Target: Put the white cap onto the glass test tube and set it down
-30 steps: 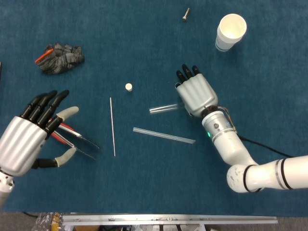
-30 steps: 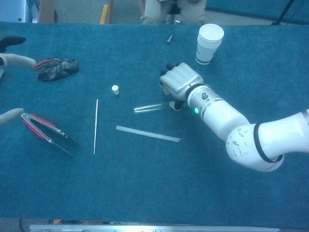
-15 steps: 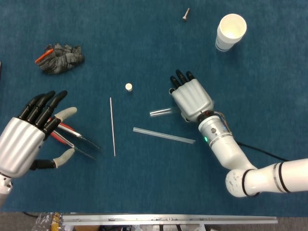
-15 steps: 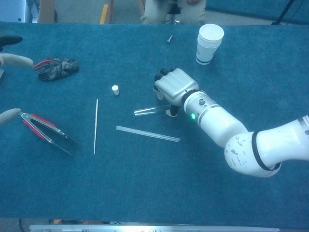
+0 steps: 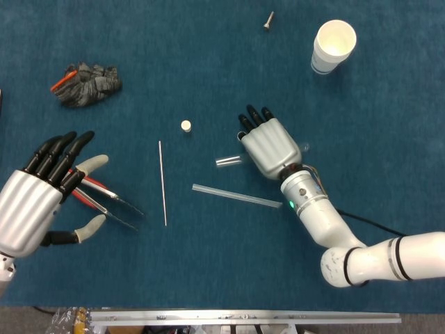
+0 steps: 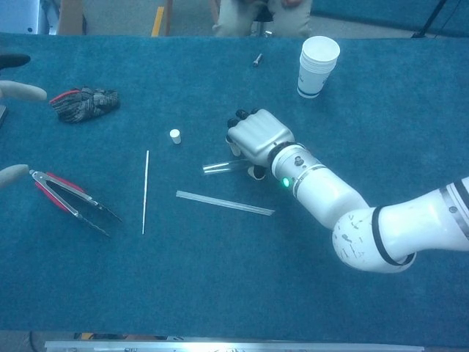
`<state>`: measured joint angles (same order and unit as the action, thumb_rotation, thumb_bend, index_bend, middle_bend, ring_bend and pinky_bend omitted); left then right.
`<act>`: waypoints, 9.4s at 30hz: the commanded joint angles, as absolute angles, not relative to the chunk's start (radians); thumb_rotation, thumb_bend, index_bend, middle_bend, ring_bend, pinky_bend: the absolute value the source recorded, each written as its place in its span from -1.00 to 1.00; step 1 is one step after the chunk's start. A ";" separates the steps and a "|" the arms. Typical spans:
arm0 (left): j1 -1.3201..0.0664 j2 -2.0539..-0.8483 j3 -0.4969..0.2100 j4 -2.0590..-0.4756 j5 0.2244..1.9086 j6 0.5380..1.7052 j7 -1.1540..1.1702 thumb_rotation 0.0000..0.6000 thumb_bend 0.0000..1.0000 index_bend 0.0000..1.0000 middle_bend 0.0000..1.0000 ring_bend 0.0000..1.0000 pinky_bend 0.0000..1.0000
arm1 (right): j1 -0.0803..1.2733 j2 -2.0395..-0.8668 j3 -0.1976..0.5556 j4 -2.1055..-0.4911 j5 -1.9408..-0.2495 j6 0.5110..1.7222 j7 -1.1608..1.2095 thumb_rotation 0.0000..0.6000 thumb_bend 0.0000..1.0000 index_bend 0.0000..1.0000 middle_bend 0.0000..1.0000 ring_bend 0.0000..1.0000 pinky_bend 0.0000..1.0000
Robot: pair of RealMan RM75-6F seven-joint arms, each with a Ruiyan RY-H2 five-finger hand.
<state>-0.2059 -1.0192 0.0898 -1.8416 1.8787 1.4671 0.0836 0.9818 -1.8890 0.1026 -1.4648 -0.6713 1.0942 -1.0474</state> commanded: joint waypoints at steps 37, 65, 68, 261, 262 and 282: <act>-0.206 -1.020 0.091 -1.837 1.882 1.460 0.073 0.08 -0.48 -0.66 -1.00 -1.00 -0.99 | 0.957 -1.896 0.097 -1.452 -0.696 1.095 -1.061 1.00 -0.36 -0.07 -0.71 -0.98 -0.64; -0.227 -1.005 0.067 -1.841 1.839 1.435 0.055 0.07 -0.48 -0.66 -1.00 -1.00 -1.00 | 0.903 -1.791 0.145 -1.548 -0.802 1.139 -0.946 1.00 -0.07 0.15 -0.58 -0.89 -0.46; -0.238 -0.988 0.053 -1.846 1.817 1.428 0.036 0.15 -0.48 -0.66 -1.00 -1.00 -1.00 | 0.888 -1.736 0.163 -1.606 -0.811 1.157 -0.921 1.00 -0.07 0.17 -0.57 -0.89 -0.46; -0.682 -0.821 -0.300 -1.994 0.898 0.801 -0.128 1.00 -0.36 0.06 -0.66 -1.00 -0.99 | 1.098 -1.783 0.418 -1.617 -0.493 1.054 -0.409 1.00 -0.21 0.24 -0.55 -0.87 -0.44; -0.684 -0.820 -0.299 -1.996 0.895 0.800 -0.128 1.00 -0.36 0.06 -0.66 -1.00 -0.99 | 1.101 -1.790 0.421 -1.611 -0.495 1.056 -0.408 1.00 -0.21 0.24 -0.55 -0.87 -0.44; -0.695 -0.833 -0.294 -2.041 0.870 0.817 -0.141 1.00 -0.36 0.06 -0.67 -1.00 -0.99 | 1.157 -1.912 0.478 -1.494 -0.505 1.057 -0.402 1.00 -0.23 0.24 -0.55 -0.87 -0.44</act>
